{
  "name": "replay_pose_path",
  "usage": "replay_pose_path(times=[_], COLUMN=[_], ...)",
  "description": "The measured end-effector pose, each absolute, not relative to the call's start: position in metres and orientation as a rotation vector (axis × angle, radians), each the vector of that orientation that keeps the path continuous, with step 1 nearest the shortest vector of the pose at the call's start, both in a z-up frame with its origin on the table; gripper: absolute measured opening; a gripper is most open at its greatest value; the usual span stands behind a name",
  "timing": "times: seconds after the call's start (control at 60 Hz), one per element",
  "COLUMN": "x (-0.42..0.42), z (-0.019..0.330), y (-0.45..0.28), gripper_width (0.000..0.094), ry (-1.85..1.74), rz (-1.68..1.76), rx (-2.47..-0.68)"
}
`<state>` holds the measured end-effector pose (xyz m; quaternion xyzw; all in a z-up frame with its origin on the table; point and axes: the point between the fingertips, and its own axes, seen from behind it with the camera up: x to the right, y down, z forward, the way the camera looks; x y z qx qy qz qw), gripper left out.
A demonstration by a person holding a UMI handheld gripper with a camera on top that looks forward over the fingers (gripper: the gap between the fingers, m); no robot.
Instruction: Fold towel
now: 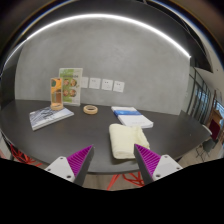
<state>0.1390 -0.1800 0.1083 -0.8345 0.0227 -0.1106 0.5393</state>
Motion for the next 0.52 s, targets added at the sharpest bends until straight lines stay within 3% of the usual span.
replay_pose_path(times=[0.25, 0.383, 0.517], x=[0.041, 0.038, 0.068], z=[0.119, 0.126, 0.105], y=[-0.236, -0.253, -0.257], gripper_width=[0.0827, 0.0825, 0.0825], ry=[-0.018, -0.009, 0.029], rz=[-0.246, -0.263, -0.289], rx=[-1.977, -1.976, -2.027])
